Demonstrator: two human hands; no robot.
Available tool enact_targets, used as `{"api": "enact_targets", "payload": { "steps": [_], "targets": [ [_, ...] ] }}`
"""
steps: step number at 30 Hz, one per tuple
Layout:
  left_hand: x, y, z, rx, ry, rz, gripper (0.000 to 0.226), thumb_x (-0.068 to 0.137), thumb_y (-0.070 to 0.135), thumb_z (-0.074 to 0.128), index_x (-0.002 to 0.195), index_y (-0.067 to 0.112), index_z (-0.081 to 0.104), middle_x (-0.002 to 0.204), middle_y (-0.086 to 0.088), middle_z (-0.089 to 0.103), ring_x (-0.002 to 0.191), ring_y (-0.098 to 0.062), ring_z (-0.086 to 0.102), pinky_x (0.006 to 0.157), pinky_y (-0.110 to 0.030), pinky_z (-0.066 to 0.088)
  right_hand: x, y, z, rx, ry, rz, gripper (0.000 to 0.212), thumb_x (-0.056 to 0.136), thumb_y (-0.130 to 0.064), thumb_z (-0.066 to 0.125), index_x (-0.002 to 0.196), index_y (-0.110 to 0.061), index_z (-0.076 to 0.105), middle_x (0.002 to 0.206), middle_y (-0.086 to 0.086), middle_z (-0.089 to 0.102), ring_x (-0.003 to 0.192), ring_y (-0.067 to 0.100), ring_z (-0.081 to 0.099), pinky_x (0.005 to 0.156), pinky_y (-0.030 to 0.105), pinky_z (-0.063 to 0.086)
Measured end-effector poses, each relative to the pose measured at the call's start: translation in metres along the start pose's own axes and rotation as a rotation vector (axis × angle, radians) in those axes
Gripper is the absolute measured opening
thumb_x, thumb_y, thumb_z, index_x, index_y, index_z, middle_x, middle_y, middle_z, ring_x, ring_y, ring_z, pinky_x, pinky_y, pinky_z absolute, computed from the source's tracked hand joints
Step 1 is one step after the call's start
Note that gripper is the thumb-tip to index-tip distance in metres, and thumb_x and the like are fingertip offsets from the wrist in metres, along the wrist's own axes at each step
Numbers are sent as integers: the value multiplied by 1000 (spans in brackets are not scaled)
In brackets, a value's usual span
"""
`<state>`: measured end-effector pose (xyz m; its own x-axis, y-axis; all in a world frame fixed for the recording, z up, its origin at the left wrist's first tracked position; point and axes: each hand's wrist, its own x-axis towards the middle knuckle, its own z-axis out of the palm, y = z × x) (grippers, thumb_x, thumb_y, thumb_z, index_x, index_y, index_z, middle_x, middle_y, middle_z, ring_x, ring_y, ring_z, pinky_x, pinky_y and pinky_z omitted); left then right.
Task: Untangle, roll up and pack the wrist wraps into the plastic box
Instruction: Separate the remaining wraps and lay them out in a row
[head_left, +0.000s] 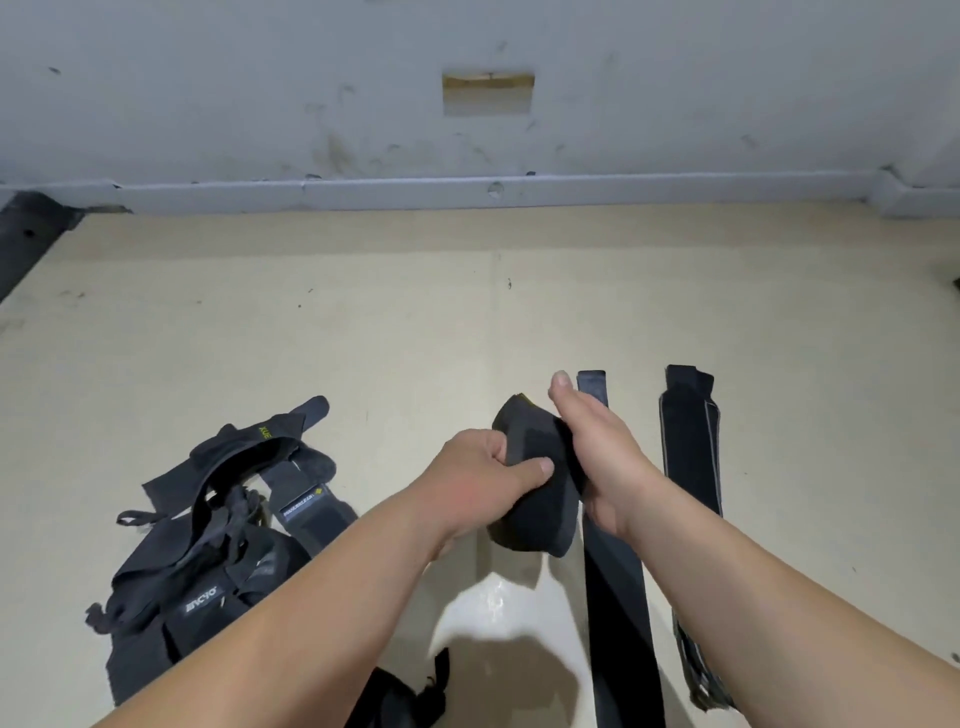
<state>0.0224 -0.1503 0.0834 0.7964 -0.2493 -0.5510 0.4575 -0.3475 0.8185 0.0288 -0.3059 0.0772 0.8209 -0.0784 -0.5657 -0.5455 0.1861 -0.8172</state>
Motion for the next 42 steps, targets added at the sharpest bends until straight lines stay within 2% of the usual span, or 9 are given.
{"api": "enact_targets", "payload": {
  "steps": [3, 9, 15, 20, 25, 28, 32, 38, 42],
  "targets": [
    [-16, 2, 4, -131, 106, 77, 9, 100, 27, 69, 100, 18, 68, 88, 6, 76, 74, -8, 70, 59, -20, 49, -27, 9, 2, 71, -56, 104, 55, 93, -73, 59, 106, -25, 83, 106, 3, 82, 103, 22, 78, 105, 44, 55],
    [-32, -9, 0, -94, 93, 50, 22, 95, 27, 75, 103, 9, 64, 79, -5, 73, 63, -16, 65, 55, -24, 50, -54, 39, 4, -236, -219, 110, 63, 97, -73, 50, 116, -21, 79, 106, -3, 82, 105, 11, 76, 102, 30, 53],
    [-23, -20, -17, -345, 66, -20, 21, 98, 6, 69, 118, 7, 66, 111, -15, 79, 87, -23, 74, 71, -32, 57, -55, 74, -4, -343, -173, 174, 64, 93, -74, 55, 112, -18, 77, 112, 4, 80, 112, 25, 74, 108, 48, 55],
    [-13, -21, -19, -223, 71, 75, 47, 102, -3, 55, 131, 33, 65, 105, -11, 81, 83, -23, 76, 69, -33, 59, -56, 84, -4, -231, -259, 267, 60, 96, -71, 53, 134, -28, 68, 128, -15, 74, 122, 3, 66, 99, 22, 47],
    [-5, -27, -18, -280, 121, 83, 48, 101, -5, 54, 126, 33, 68, 104, -9, 82, 83, -20, 76, 61, -26, 57, -53, 87, -8, -59, -436, 491, 59, 97, -69, 53, 137, -28, 67, 130, 0, 75, 124, 21, 70, 113, 45, 48],
    [5, -35, -16, -270, 169, 30, 44, 101, -4, 55, 124, 32, 67, 102, -8, 82, 80, -22, 76, 66, -31, 57, -48, 103, -17, -167, -522, 481, 53, 86, -48, 75, 132, -20, 72, 127, 1, 77, 117, 21, 71, 103, 39, 53],
    [31, -52, -12, -192, 202, -28, 41, 101, -2, 54, 124, 31, 63, 102, -5, 81, 86, -20, 77, 65, -29, 57, -33, 132, -19, -373, -336, 484, 31, 92, -19, 71, 124, -17, 71, 113, 1, 81, 103, 21, 76, 82, 34, 59],
    [100, -65, -18, -83, 236, -62, 47, 99, 2, 52, 132, 33, 60, 103, -6, 79, 103, -27, 76, 91, -44, 63, 4, 155, -15, -325, -119, 421, 23, 101, -32, 70, 120, -20, 69, 108, 2, 80, 103, 26, 76, 95, 47, 62],
    [141, -71, -22, -81, 251, -74, 73, 95, 20, 65, 160, 37, 36, 139, 5, 66, 120, -19, 68, 105, -48, 56, 41, 146, -13, -306, 92, 344, 33, 98, -37, 70, 124, -20, 60, 110, 1, 71, 96, 19, 70, 73, 32, 57]
  ]
}}
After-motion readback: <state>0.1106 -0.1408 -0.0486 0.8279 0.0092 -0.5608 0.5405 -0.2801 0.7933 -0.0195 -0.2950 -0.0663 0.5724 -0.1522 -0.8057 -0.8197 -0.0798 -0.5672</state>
